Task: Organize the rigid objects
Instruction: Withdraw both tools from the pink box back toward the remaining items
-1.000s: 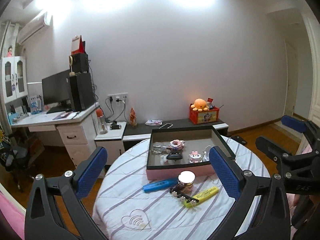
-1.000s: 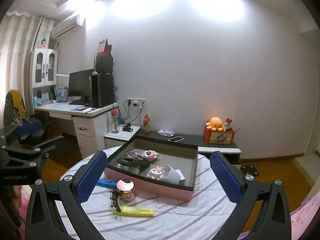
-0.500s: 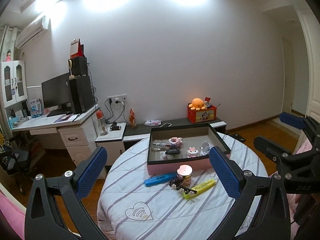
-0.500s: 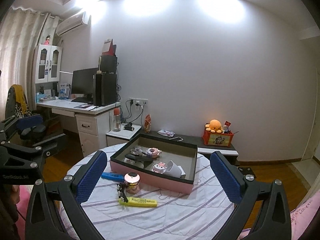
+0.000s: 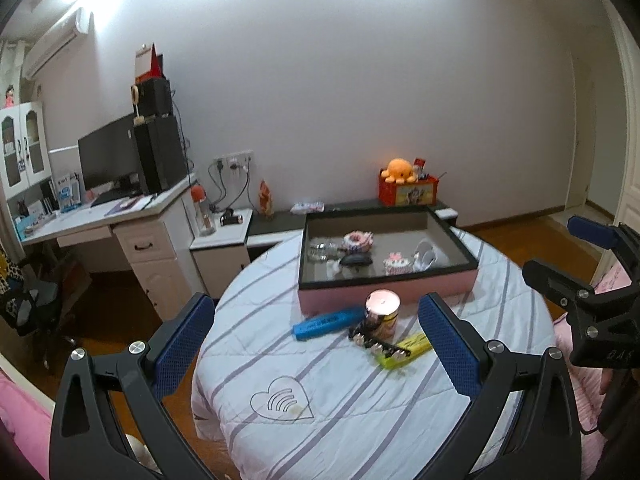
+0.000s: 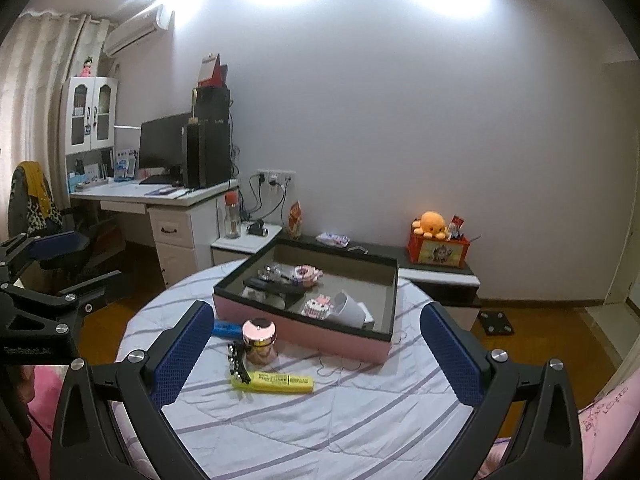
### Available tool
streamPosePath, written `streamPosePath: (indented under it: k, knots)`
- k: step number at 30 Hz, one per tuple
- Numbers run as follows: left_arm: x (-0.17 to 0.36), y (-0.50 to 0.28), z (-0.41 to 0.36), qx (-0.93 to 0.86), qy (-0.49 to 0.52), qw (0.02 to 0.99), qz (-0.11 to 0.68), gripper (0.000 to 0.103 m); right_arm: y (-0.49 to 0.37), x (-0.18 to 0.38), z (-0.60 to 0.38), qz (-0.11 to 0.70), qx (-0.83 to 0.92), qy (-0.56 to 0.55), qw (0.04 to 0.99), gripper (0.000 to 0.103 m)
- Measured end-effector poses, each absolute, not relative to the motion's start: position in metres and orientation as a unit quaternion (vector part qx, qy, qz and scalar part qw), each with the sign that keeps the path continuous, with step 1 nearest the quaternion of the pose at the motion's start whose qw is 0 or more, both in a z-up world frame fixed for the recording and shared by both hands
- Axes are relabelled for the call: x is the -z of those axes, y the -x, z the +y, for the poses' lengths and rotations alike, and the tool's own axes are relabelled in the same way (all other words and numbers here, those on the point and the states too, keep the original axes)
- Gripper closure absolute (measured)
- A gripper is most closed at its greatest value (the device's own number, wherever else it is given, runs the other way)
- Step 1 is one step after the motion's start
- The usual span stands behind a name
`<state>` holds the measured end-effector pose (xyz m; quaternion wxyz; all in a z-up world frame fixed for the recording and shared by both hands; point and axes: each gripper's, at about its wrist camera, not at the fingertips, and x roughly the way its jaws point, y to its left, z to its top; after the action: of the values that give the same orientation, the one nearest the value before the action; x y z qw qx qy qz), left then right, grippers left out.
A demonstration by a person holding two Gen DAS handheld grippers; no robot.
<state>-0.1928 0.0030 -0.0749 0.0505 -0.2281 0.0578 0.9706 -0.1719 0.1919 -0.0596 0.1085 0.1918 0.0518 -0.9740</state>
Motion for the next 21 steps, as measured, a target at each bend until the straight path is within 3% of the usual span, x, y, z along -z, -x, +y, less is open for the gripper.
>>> streamPosePath:
  k: [11,21]
  knots:
    - [0.136,0.241,-0.001,-0.945,0.320,0.055,0.034,0.000,0.236,0.150,0.181,0.065,0.937,-0.330,0.093,0.000]
    - [0.187,0.291,0.049,-0.919,0.382,0.084,0.045,0.000,0.265,0.183,0.215,0.045,0.924,-0.375,0.062,0.000]
